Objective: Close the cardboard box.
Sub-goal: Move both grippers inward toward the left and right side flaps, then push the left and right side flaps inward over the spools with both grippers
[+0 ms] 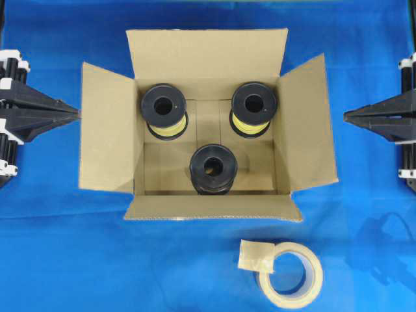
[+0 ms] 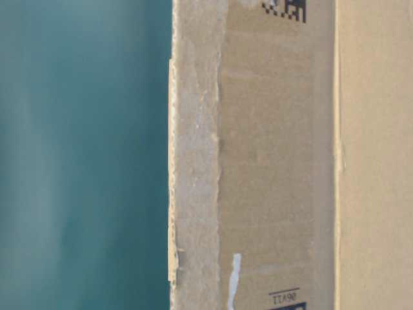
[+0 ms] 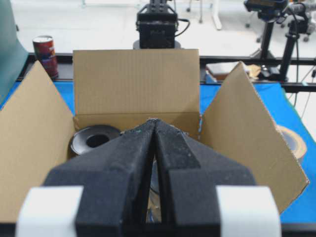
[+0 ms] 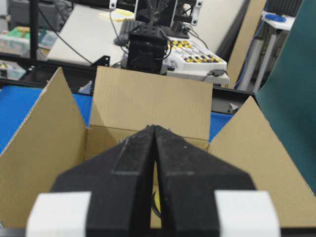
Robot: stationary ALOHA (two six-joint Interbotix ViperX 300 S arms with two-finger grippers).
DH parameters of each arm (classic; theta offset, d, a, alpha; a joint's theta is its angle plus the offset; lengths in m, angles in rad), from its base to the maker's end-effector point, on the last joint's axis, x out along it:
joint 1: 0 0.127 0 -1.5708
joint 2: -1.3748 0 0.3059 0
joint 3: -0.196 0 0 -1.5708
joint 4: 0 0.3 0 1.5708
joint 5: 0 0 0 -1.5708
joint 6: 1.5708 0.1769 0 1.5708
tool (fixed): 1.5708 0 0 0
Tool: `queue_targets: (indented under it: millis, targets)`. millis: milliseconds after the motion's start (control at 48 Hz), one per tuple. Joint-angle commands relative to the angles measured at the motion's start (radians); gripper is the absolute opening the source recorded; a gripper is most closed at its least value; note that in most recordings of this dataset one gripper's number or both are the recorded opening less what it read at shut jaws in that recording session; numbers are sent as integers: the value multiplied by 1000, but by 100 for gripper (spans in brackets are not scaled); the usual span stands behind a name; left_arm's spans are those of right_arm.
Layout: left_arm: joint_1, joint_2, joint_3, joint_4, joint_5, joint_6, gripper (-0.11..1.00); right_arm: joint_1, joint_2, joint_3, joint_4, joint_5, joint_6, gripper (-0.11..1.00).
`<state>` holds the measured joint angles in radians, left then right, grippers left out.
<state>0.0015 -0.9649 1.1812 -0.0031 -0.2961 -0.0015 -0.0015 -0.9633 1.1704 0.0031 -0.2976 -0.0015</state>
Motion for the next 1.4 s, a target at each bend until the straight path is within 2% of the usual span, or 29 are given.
queue_targets:
  millis: [0, 271, 354, 459, 626, 897, 1063, 1376]
  targets:
    - [-3, -34, -14, -32, 57, 8, 0, -2, -14, -17, 0, 5, 5, 0]
    - [6, -221, 12, -31, 344, -2, 0, -23, -135, -37, 26, 318, 9, 0]
    - [18, -244, 25, -32, 420, -5, 0, -31, -158, -25, 31, 387, 11, 0]
    - [26, -238, 57, -32, 453, -8, 0, -44, -156, 5, 37, 420, 18, 0]
    - [26, -190, 115, -37, 431, -15, 0, -57, -109, 71, 38, 382, 44, 0]
    - [26, -60, 189, -37, 279, -61, 0, -55, 61, 150, 40, 209, 71, 0]
    - [26, 14, 202, -37, 221, -89, 0, -57, 150, 161, 41, 129, 71, 0]
    - [26, 147, 170, -37, 21, -69, 0, -71, 232, 133, 40, 12, 69, 0]
